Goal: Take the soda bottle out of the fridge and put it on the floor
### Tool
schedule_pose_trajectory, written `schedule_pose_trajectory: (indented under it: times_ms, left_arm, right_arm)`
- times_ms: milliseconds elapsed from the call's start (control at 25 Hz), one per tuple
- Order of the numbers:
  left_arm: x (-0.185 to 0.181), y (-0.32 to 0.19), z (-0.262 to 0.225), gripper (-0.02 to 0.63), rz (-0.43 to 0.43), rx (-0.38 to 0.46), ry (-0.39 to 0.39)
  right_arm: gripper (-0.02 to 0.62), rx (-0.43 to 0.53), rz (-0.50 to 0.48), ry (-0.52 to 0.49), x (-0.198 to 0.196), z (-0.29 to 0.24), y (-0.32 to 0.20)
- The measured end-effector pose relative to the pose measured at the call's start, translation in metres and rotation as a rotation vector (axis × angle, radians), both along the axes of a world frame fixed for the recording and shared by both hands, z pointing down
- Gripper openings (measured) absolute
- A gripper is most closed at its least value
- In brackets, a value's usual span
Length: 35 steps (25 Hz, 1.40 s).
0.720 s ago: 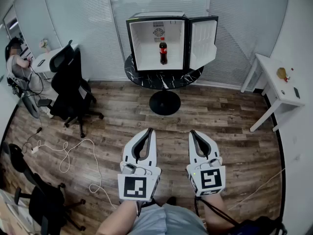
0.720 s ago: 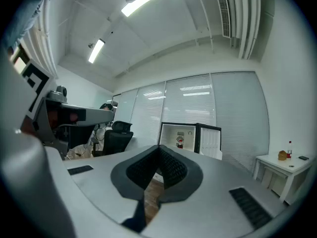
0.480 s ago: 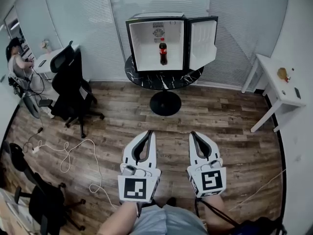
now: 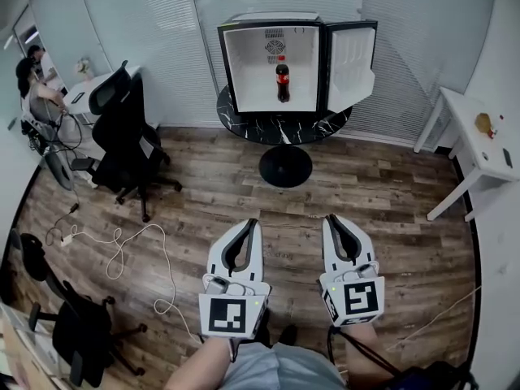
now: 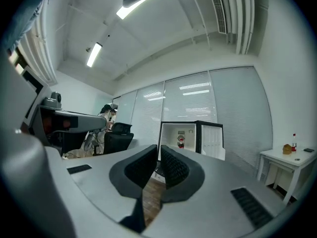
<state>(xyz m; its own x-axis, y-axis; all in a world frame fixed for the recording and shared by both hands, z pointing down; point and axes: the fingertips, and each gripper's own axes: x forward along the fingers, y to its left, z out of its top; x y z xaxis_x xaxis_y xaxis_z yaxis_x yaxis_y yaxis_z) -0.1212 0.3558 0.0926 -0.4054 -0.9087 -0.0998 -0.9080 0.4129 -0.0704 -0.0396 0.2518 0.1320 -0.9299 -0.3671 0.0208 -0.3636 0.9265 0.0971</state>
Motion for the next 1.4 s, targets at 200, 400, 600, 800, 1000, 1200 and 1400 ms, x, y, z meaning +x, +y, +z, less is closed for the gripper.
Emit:
schedule_pose_trajectory:
  times_ms: [200,400,600,800,1000,1200,1400]
  left_arm:
    - [-0.037,-0.020,0.015,0.017,-0.007,-0.012,0.018]
    - [-0.095,-0.054,0.028,0.017,-0.003,-0.016,0.038]
    - [-0.164,-0.087,0.026,0.017,0.007,-0.005,0.036]
    - [-0.220,-0.113,0.019,0.017,0.014,0.008,0.031]
    - [-0.262,-0.136,0.011,0.017,0.029,0.025,0.029]
    - [-0.282,-0.165,0.010,0.017,0.059,0.029,0.027]
    - [-0.291,-0.199,0.020,0.017,0.093,0.003,0.031]
  right_arm:
    - [0.035,-0.019,0.011,0.019,-0.032,0.016,-0.026]
    - [0.031,-0.026,0.022,0.042,-0.086,0.028,-0.059]
    - [0.028,-0.025,0.041,0.054,-0.151,0.030,-0.095]
    - [0.026,-0.004,0.054,0.045,-0.207,0.019,-0.122]
    - [0.025,0.012,0.076,0.038,-0.246,0.007,-0.145]
    - [0.020,0.025,0.100,0.025,-0.263,-0.003,-0.168]
    - [0.017,0.022,0.125,0.027,-0.271,0.000,-0.196]
